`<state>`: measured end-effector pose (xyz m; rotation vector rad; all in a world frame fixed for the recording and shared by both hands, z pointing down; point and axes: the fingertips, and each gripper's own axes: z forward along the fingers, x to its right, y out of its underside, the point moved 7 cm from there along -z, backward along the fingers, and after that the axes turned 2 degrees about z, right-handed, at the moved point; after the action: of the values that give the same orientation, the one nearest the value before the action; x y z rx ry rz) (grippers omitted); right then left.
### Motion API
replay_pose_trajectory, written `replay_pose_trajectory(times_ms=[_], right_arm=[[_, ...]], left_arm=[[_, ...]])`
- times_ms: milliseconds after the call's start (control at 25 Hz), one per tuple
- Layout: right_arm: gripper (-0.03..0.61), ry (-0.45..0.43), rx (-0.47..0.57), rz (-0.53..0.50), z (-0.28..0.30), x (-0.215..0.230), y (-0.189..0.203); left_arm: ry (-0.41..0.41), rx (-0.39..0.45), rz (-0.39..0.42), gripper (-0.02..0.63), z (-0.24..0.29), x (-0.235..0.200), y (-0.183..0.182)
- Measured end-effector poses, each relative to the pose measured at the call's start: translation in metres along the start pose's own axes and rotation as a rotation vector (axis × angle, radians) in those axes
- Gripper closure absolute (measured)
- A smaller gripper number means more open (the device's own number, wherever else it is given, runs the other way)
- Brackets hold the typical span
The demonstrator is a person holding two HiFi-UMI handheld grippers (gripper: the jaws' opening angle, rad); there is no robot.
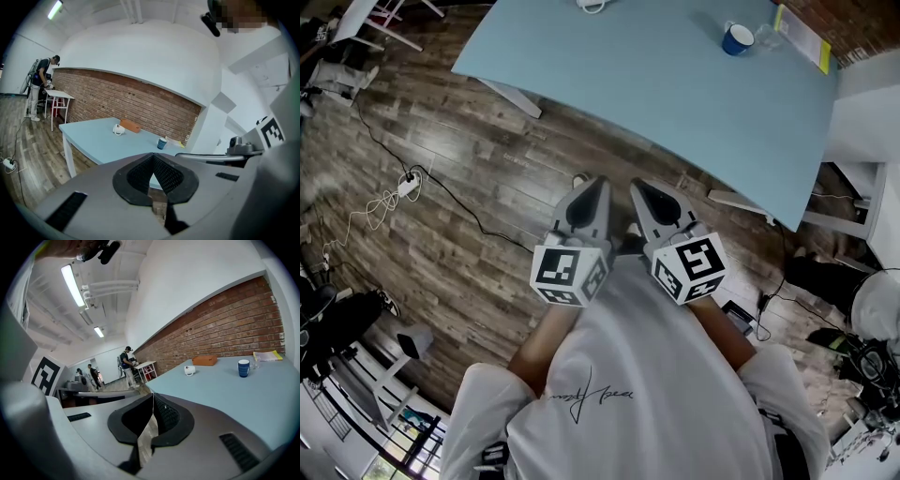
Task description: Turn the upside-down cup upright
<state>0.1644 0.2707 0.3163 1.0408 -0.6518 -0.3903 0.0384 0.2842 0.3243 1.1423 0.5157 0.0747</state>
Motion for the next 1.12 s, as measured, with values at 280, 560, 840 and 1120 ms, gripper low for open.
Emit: replay_pose_trajectory(times_ms=[280,560,840,1120], right_arm=[[0.557,0.022,-0.014,0.008,0.043,0.003,-0.015],[0.557,0.041,-0.013,0.01,0.083,0.001,-0.032],[0.557,0.072,-0.003,-0.015,0.113,-0.011,-0.05],[0.557,0.1,0.014,-0.066,0.142,-0.022,-0.066]], left_arm=[[0.039,0.015,-0.02,0.604,0.021,-0.034,-0.024],[0.057,0.015,-0.026,0.604,0.038,-0.073,-0.047],[0.118,0.057,-0.044,0.604,0.047,-0.104,-0.07],[0.152,0.068,-0.044,0.604,0.056,-0.131,-0.086]])
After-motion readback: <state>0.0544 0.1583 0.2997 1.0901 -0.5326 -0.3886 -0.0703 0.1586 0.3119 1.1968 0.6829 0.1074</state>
